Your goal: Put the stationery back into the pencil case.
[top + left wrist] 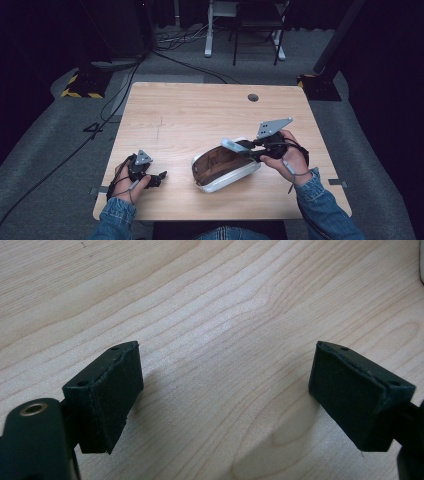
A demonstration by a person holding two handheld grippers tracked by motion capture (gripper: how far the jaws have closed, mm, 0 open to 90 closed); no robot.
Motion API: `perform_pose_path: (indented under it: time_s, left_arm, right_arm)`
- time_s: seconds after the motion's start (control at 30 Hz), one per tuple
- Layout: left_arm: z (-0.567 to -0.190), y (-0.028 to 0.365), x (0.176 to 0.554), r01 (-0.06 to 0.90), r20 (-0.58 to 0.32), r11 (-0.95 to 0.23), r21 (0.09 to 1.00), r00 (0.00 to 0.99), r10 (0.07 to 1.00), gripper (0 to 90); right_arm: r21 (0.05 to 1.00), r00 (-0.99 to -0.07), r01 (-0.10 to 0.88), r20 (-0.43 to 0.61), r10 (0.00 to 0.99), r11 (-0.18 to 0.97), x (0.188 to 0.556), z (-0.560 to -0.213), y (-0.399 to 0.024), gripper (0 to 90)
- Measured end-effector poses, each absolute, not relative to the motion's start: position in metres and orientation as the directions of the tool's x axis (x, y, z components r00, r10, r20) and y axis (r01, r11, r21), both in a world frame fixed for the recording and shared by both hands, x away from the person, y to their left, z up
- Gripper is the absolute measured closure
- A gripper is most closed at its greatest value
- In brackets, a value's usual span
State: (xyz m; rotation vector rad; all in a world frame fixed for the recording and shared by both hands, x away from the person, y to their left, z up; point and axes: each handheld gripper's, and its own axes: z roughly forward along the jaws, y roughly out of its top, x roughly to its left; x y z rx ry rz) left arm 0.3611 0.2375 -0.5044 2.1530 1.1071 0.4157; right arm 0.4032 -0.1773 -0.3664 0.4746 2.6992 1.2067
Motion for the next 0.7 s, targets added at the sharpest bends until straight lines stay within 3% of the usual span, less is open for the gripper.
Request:
perform_pose_path:
  time_s: [0.7]
  left_arm:
    - [-0.505,0.237,0.361,0.595,-0.024,-0.412,0.691,0.587,0.809,14.4]
  right_arm:
    - [0.700,-0.976,0.140,-0.021,0.216,0.701,0.398,-0.379,-0.145,66.8]
